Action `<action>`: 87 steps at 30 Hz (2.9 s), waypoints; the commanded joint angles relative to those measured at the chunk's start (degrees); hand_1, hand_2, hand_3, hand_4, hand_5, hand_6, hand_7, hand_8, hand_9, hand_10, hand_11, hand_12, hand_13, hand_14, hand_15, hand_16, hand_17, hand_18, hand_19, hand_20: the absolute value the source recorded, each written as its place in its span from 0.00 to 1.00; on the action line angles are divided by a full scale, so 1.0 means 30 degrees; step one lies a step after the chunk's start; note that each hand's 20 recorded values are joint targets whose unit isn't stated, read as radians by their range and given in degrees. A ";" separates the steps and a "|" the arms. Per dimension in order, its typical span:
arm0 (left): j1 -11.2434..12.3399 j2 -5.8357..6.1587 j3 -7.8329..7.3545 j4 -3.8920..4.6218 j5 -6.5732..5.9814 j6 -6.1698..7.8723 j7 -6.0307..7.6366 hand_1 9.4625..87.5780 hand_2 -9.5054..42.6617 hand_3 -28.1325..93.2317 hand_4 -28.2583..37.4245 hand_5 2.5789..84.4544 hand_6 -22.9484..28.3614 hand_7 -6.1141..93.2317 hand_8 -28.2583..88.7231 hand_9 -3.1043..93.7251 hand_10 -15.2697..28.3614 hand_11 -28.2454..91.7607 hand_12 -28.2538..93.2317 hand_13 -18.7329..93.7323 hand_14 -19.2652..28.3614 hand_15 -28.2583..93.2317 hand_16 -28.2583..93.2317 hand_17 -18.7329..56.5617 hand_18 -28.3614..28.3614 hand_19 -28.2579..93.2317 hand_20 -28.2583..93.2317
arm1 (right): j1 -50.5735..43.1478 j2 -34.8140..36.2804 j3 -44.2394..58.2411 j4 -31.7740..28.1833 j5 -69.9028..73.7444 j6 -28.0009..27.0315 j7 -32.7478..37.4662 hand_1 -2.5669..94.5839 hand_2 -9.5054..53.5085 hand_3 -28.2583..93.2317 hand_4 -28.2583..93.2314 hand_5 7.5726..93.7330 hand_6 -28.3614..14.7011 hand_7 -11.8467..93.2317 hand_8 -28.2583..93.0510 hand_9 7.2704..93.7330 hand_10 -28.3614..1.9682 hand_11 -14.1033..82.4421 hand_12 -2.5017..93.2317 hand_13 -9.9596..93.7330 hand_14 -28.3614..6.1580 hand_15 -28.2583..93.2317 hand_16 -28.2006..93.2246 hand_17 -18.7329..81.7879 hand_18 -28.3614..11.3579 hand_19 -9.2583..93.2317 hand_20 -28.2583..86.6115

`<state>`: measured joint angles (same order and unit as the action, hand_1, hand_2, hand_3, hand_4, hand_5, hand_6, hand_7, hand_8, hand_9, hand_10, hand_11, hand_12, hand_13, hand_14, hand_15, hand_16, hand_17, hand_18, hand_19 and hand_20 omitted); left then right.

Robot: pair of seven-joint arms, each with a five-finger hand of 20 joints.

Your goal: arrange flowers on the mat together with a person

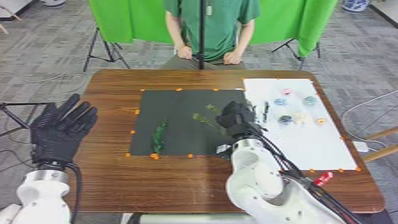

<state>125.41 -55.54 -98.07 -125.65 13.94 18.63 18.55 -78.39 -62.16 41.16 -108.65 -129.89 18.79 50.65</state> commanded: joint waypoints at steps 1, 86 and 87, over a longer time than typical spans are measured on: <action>-0.0464 0.0330 0.0628 0.0406 0.0330 0.0207 -0.0897 0.20 0.49 0.85 0.00 0.59 0.61 0.21 0.16 0.52 0.73 0.43 0.34 0.47 0.78 0.59 0.19 0.17 0.80 0.56 0.38 | -0.0114 -0.2354 -0.1138 0.0804 -0.0639 0.0238 0.0612 0.52 0.14 0.83 0.03 0.77 0.58 0.48 0.36 0.70 0.40 0.67 0.52 0.62 0.26 0.84 0.55 0.41 0.05 0.84 0.45; 0.0494 -0.0160 0.0328 0.0325 -0.0295 -0.0138 -0.0148 0.20 0.49 0.85 0.00 0.59 0.61 0.22 0.16 0.53 0.73 0.43 0.34 0.47 0.78 0.60 0.19 0.18 0.80 0.57 0.38 | -0.1896 -0.0921 -0.1290 -0.0938 -0.0414 -0.2855 -0.0114 0.47 0.18 0.82 0.07 0.81 0.56 0.37 0.33 0.74 0.35 0.64 0.40 0.63 0.25 0.83 0.55 0.42 0.02 0.89 0.35; 0.0541 -0.0125 0.0279 0.0301 -0.0318 -0.0105 -0.0074 0.20 0.49 0.85 0.00 0.59 0.61 0.22 0.16 0.53 0.73 0.43 0.34 0.47 0.78 0.60 0.19 0.18 0.80 0.57 0.38 | -0.1850 -0.0783 -0.1191 -0.1006 -0.0551 -0.2530 0.0003 0.45 0.19 0.82 0.07 0.81 0.56 0.37 0.33 0.74 0.35 0.64 0.40 0.62 0.24 0.83 0.54 0.42 0.02 0.89 0.35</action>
<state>125.57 -55.32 -96.92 -124.77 13.42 18.72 17.91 -83.21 -66.11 35.64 -110.91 -130.84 9.46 48.96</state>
